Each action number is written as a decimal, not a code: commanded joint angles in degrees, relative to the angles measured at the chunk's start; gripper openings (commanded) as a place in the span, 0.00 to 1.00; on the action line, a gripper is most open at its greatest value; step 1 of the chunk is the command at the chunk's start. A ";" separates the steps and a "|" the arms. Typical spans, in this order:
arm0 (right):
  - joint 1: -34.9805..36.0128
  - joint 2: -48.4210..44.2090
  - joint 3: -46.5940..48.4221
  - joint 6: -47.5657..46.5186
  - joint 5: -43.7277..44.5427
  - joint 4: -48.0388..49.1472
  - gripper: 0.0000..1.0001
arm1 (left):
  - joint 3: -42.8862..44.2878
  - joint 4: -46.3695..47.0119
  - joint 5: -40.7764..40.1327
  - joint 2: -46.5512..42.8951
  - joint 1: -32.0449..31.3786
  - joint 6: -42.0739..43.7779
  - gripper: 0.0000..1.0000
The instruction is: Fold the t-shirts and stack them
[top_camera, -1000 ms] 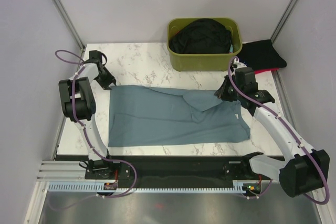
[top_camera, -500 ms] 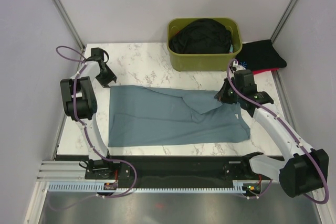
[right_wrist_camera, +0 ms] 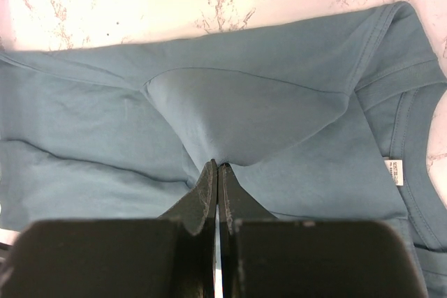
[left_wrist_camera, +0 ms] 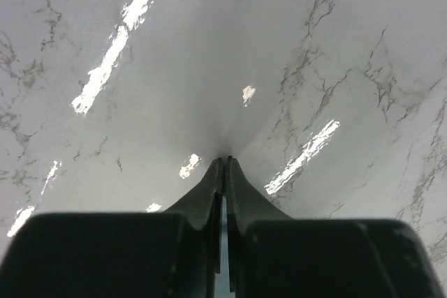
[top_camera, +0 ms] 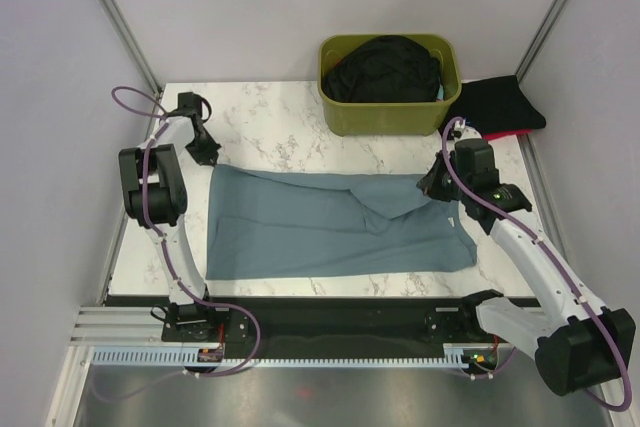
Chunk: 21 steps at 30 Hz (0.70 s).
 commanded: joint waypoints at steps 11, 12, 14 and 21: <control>-0.09 1.01 2.73 0.77 0.43 -0.32 0.00 | 1.10 -2.05 -0.31 -5.32 -1.16 2.26 0.02; -0.18 0.92 4.39 1.21 0.34 -0.75 0.00 | 1.19 -2.66 -0.31 -6.28 -1.17 2.43 0.02; -0.18 0.83 5.72 1.22 0.34 -2.33 0.00 | 1.19 -3.54 -0.74 -9.01 -1.08 2.87 0.02; -0.18 -2.15 8.45 1.22 -0.45 -7.61 0.00 | -1.97 -5.83 -0.75 -15.42 -1.17 3.58 0.02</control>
